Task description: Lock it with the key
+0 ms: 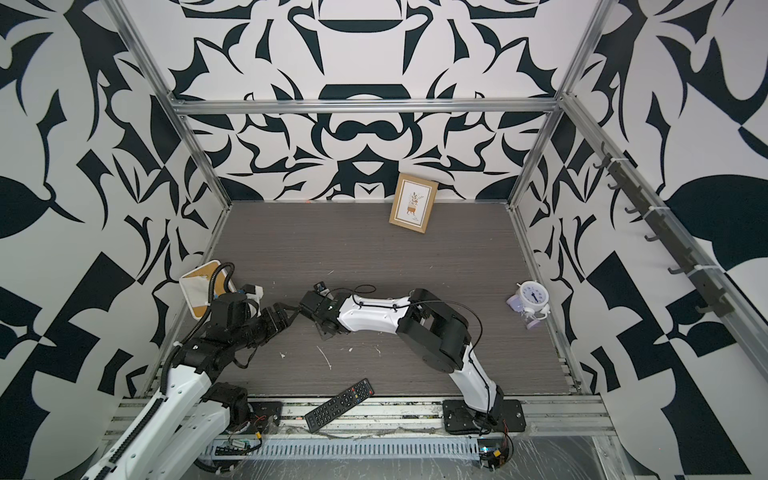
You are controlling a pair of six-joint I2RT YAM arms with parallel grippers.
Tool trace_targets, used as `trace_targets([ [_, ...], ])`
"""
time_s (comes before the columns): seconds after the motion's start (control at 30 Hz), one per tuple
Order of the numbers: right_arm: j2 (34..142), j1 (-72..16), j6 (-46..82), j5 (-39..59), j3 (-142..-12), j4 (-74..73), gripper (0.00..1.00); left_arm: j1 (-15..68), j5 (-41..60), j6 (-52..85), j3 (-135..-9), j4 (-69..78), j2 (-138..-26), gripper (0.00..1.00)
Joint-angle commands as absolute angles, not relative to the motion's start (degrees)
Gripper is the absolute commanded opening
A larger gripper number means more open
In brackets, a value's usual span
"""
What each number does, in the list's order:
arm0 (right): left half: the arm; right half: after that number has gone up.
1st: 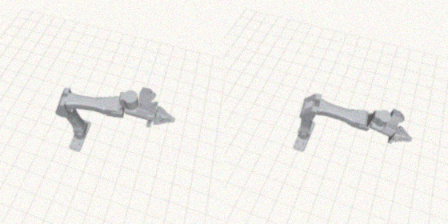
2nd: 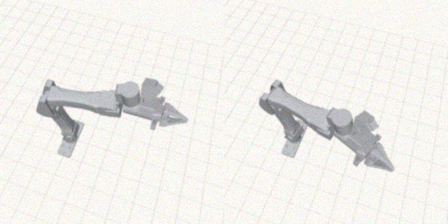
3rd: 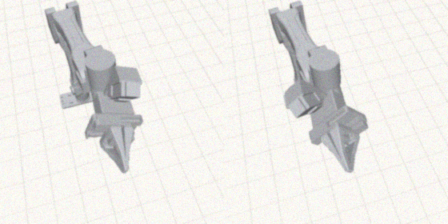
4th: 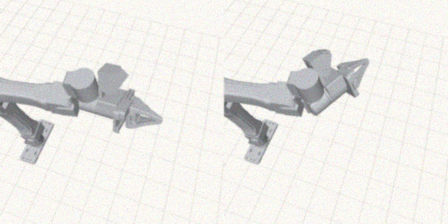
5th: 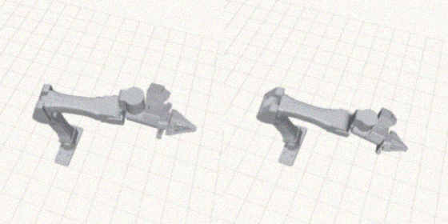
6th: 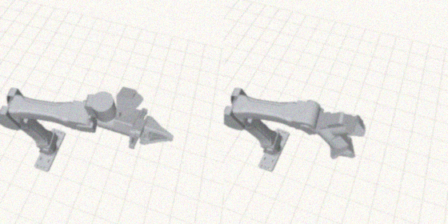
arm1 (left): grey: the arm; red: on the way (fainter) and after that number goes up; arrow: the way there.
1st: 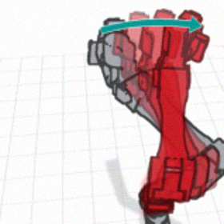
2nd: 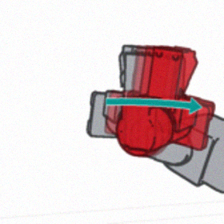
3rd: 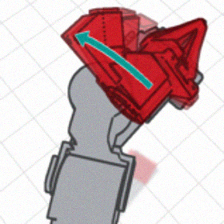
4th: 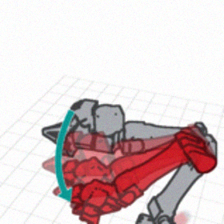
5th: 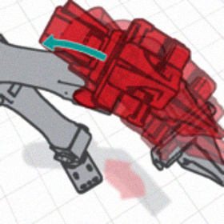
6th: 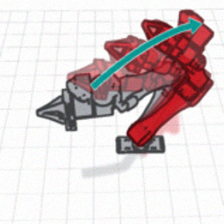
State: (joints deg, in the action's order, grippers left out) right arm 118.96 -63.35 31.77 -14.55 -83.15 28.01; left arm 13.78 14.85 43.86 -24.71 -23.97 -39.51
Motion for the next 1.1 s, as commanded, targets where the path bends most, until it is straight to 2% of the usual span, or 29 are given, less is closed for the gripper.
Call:
trace_targets([
  [0.0,114.83,-62.86,26.89,-12.88,-81.38,26.60,0.00,13.54,18.16,42.98,-25.41,-20.17,-41.51,0.77],
  [0.27,104.62,-61.10,20.50,-2.88,-77.16,26.33,0.00,14.88,29.08,40.78,-25.46,-9.73,-47.45,0.75],
  [0.57,96.31,-56.23,18.55,7.81,-77.52,31.31,0.00,25.39,26.05,38.06,-31.03,-6.86,-53.31,0.76],
  [0.73,94.48,-54.88,18.67,11.75,-77.57,32.63,0.00,26.36,26.26,38.50,-31.95,-4.46,-53.48,0.76],
  [0.9,93.63,-54.71,18.11,11.37,-78.18,34.14,0.00,26.40,27.95,39.19,-31.99,-2.68,-52.21,0.75],
  [1.07,93.10,-54.78,17.84,9.80,-78.22,35.11,0.00,26.54,29.99,39.94,-32.08,-2.21,-53.05,0.65],
])
